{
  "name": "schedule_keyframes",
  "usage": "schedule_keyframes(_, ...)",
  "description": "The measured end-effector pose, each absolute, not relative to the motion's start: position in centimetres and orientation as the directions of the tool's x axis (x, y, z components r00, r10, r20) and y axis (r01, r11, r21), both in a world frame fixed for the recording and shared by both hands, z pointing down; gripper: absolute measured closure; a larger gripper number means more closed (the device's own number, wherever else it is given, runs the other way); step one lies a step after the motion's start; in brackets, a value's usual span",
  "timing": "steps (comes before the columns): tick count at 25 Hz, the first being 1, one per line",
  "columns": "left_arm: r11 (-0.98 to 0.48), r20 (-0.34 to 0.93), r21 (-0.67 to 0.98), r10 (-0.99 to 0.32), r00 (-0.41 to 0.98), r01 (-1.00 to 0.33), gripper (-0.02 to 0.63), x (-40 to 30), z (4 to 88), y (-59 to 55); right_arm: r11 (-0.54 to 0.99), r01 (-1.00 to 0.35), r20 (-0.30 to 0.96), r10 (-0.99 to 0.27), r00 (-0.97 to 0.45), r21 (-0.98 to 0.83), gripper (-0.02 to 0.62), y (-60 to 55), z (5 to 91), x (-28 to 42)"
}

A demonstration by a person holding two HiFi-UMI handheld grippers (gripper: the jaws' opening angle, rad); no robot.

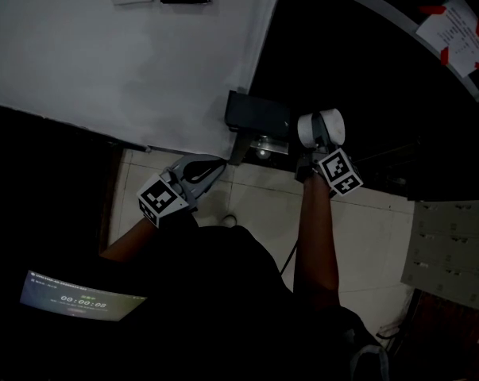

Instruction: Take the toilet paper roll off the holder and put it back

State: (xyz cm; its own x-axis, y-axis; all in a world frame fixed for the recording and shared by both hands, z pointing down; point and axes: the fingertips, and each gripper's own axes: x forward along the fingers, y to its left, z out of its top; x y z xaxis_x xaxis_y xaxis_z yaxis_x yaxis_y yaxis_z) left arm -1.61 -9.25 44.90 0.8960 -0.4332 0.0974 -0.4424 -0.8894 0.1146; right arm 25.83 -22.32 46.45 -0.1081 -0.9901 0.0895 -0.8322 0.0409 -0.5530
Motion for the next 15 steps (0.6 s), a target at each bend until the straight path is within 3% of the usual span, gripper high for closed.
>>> schedule_keyframes(6, -0.892, 0.099, 0.108, -0.429, 0.898, -0.439, 0.603, -1.7, 45.1, -9.2, 0.013, -0.399, 0.005, -0.999, -0.043, -0.917, 0.126, -21.6, 51.6, 27.1)
schedule_keyframes(9, -0.893, 0.100, 0.108, -0.428, 0.898, -0.437, 0.603, -1.7, 45.0, -9.2, 0.009, -0.174, -0.006, -1.000, -0.015, -0.985, 0.125, -21.4, 54.5, 26.9)
schedule_keyframes(15, -0.891, 0.101, 0.108, -0.432, 0.896, -0.441, 0.603, -1.9, 45.1, -9.2, -0.027, -0.126, 0.032, -0.999, -0.032, -0.992, 0.126, -21.1, 56.5, 25.0)
